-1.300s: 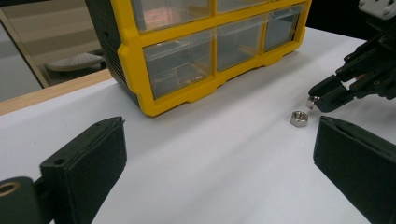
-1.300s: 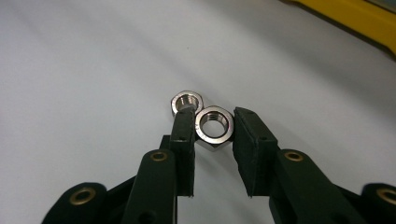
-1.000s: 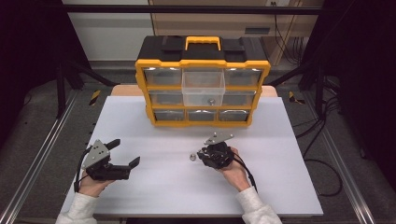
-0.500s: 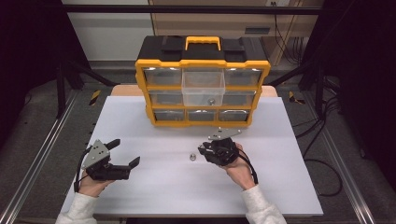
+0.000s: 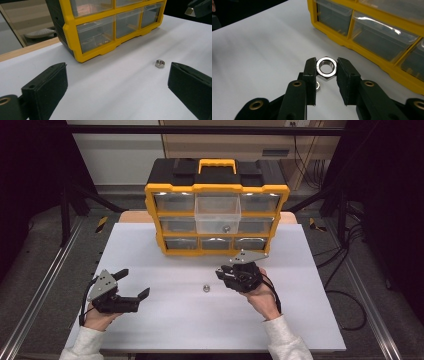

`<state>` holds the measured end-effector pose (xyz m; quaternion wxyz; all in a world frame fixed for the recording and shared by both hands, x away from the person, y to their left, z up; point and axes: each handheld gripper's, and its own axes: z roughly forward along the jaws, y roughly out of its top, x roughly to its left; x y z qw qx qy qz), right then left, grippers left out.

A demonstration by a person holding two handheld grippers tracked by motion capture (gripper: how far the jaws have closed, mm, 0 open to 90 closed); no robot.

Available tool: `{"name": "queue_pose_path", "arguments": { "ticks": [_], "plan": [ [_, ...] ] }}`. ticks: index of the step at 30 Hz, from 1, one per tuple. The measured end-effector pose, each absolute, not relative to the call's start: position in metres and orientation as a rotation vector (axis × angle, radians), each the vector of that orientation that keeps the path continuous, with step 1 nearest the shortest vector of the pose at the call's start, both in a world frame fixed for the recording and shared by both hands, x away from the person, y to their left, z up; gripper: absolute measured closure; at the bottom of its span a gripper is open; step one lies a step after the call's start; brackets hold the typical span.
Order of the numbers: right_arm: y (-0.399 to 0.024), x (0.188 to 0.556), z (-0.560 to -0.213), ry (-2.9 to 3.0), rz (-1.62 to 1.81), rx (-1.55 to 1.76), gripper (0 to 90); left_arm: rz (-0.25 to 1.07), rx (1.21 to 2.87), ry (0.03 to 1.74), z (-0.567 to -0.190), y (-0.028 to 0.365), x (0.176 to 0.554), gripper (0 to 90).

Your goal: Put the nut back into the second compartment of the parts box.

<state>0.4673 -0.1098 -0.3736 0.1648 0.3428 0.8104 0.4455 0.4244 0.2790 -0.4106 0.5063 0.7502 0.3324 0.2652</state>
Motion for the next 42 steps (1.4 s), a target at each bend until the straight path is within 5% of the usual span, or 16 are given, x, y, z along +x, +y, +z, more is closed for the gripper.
{"name": "queue_pose_path", "arguments": {
  "ticks": [42],
  "plan": [
    [-0.137,0.460,-0.284,2.148,1.351,0.898,70.2,0.637,1.811,0.801,-0.411,0.278,0.425,2.0]
  ]
}}
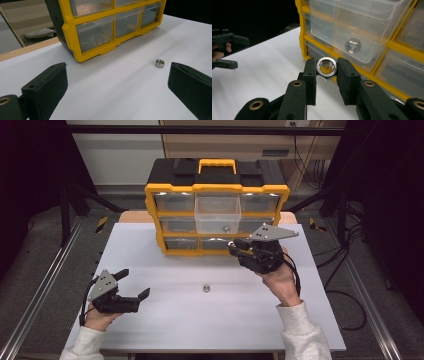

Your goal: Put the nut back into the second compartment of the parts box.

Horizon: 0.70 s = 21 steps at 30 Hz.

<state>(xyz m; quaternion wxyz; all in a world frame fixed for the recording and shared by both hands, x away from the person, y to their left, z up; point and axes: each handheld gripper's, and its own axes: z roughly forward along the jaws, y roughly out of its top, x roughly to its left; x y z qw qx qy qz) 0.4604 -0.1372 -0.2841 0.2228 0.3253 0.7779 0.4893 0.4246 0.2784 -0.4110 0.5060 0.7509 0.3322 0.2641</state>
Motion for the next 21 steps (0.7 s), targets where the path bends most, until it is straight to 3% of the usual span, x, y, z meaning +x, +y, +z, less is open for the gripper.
{"name": "queue_pose_path", "arguments": {
  "ticks": [21],
  "plan": [
    [-0.139,0.461,-0.249,2.094,1.372,0.872,70.2,0.638,1.809,0.801,-0.411,0.279,0.424,2.1]
  ]
}}
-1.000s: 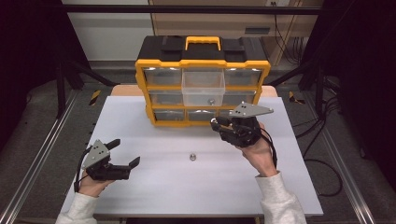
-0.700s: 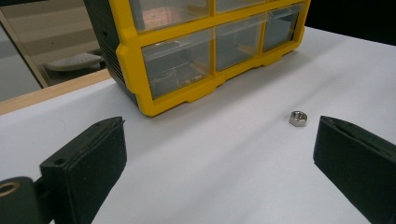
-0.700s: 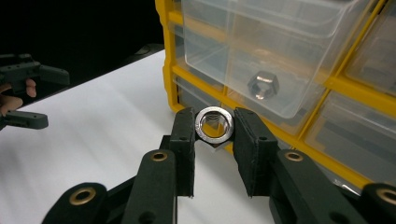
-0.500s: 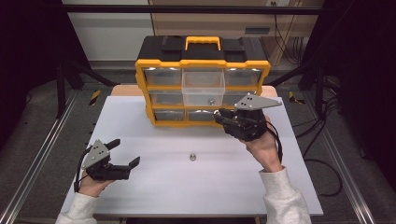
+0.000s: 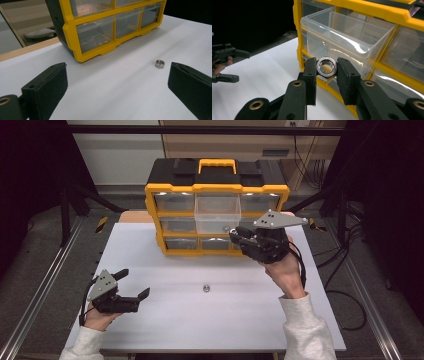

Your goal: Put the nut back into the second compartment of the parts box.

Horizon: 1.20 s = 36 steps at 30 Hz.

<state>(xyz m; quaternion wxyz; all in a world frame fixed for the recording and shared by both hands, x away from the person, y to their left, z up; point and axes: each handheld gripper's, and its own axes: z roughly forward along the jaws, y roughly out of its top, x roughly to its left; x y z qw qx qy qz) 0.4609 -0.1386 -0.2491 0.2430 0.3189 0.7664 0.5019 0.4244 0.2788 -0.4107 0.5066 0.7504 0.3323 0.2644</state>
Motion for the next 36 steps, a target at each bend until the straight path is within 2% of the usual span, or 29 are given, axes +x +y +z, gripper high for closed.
{"name": "queue_pose_path", "arguments": {
  "ticks": [36],
  "plan": [
    [-0.123,0.486,-0.206,2.035,1.358,0.890,70.1,0.638,1.808,0.800,-0.410,0.279,0.424,2.1]
  ]
}}
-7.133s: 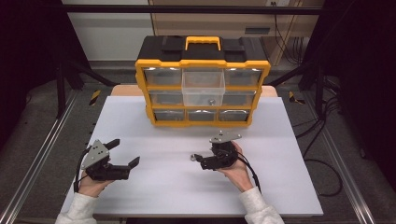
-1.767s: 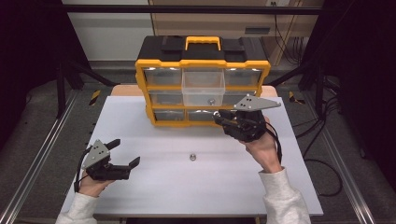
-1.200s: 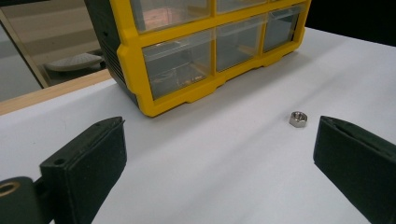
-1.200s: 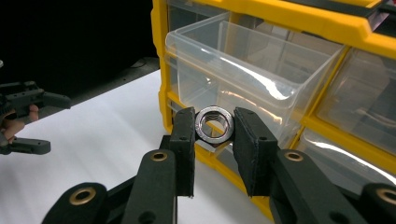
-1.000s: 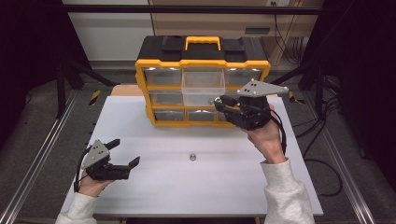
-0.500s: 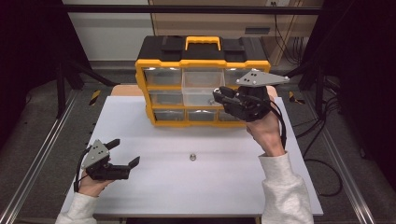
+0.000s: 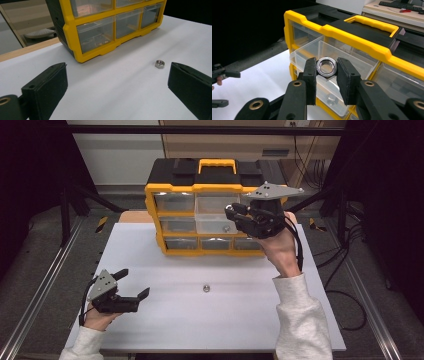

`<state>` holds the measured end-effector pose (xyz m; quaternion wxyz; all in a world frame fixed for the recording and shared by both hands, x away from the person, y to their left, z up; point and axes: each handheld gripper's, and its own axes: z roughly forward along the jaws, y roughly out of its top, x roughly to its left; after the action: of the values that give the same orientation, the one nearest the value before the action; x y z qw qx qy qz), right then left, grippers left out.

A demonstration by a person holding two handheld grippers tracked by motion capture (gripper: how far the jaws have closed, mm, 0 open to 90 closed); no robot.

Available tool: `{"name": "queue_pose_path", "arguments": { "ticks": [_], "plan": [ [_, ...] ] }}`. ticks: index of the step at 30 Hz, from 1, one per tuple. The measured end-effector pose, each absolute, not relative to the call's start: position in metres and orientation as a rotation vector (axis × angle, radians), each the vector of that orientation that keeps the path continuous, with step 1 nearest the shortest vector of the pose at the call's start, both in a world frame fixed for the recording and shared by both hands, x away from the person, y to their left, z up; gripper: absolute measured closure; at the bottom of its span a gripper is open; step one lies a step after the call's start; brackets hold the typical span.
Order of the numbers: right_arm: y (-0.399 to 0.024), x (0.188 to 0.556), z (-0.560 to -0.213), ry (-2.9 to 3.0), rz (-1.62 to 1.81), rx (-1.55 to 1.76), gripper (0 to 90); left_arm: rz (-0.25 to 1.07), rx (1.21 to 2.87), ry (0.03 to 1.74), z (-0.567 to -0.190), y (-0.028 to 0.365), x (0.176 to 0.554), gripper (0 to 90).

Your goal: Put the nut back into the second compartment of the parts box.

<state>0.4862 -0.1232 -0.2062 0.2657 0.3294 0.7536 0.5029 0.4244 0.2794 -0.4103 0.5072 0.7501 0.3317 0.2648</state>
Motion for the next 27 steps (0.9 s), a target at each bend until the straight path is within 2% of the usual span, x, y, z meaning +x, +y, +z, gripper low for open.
{"name": "queue_pose_path", "arguments": {
  "ticks": [27],
  "plan": [
    [-0.106,0.526,-0.204,2.044,1.280,0.968,70.1,0.638,1.804,0.801,-0.410,0.280,0.424,2.1]
  ]
}}
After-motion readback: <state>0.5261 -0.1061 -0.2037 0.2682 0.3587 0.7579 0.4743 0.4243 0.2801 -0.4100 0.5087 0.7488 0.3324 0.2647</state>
